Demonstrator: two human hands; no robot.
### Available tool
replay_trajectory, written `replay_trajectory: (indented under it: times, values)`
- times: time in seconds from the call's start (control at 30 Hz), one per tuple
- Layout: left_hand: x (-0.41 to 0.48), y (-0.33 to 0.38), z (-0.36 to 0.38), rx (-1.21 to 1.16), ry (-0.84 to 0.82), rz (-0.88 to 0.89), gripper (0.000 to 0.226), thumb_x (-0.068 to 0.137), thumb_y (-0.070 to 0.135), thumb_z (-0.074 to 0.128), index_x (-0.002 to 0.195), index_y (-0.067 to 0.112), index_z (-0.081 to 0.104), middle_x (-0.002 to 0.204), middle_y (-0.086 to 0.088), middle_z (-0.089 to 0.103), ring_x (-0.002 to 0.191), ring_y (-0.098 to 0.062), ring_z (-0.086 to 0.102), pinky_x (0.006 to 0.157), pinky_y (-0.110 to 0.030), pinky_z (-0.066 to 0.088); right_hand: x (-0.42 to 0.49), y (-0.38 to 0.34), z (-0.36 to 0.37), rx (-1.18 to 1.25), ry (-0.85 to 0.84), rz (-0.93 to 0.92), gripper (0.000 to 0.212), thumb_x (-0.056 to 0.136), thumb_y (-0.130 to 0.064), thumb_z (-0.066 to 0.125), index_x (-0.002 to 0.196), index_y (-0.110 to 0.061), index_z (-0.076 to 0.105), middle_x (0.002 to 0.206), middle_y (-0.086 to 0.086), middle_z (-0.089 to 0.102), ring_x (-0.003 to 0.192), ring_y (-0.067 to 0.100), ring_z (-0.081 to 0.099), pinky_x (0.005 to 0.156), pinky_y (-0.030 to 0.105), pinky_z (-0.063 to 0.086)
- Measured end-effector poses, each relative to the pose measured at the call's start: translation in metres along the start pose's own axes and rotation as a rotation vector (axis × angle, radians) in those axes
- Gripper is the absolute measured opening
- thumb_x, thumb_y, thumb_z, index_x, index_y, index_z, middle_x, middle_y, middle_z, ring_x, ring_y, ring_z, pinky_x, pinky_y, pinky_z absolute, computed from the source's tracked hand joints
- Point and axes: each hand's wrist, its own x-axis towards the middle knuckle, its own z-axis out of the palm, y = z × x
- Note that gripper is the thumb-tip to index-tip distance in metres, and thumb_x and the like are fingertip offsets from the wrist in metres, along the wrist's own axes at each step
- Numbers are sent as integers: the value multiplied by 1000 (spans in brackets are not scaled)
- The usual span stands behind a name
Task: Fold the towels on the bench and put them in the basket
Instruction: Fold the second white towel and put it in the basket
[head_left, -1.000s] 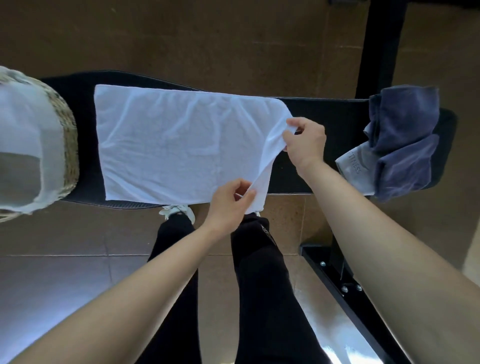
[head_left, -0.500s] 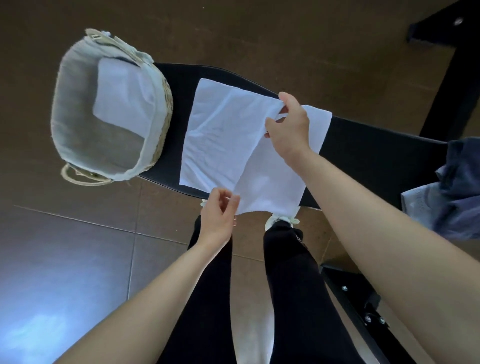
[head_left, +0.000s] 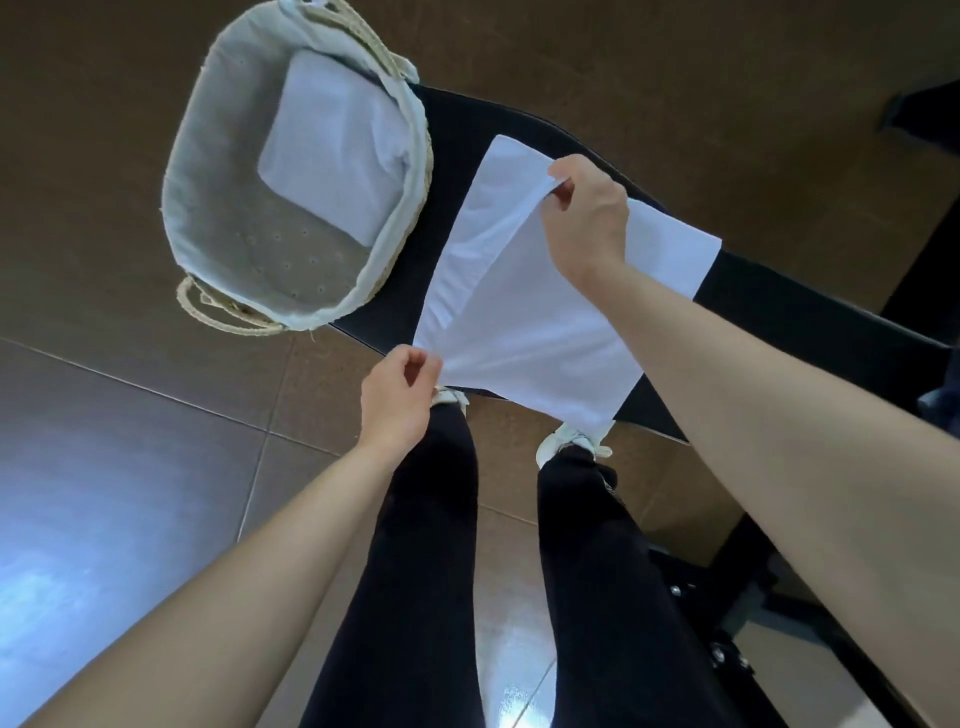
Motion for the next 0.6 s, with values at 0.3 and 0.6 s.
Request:
replay_trajectory:
  times: [0.3,0.6]
  values:
    - [35,-10,0,203,39,-49,20,103,29,59,116,18,69,98,6,67,100,-23,65,88,-35,49,10,-26,30,-83,10,-199,37,93,1,52,125,-8,68,116,9,70,104,24,64,88,28,48]
    - [49,-12,3,312,69,-120,13,99,33,58,109,26,63,111,2,68,106,-28,62,86,-41,50,-17,27,24,-21,-28,-84,52,87,4,52,135,-10,62,132,7,63,117,27,61,99,35,50]
